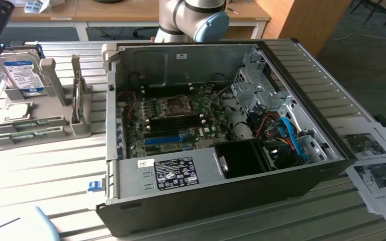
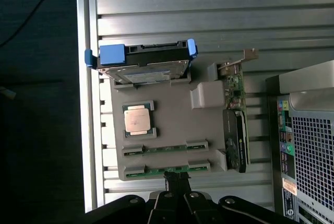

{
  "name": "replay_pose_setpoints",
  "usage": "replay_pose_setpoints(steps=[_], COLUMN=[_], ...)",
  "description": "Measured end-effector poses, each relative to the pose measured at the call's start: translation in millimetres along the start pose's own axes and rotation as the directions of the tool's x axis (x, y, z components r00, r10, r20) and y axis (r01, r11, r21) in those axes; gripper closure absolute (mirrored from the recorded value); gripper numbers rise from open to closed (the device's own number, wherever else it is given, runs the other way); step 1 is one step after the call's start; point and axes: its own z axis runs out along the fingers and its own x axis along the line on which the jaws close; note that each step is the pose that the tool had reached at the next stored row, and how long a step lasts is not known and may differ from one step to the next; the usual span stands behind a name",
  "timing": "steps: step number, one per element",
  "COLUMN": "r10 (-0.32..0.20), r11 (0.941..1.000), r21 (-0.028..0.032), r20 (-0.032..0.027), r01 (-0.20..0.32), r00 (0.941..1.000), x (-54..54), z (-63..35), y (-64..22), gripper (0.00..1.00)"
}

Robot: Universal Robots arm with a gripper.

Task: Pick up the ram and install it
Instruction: 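Pick up the ram and move it above insertion slot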

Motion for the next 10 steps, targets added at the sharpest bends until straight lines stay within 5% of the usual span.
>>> replay_pose_setpoints(steps=[10], r10=[-0.023], r11=[0.9997], r21=[0.0002], r20=[-0.001], r01=[0.023], r00=[0.9997], x=[0.0], z=[0.0], y=[0.0], gripper=[0.91])
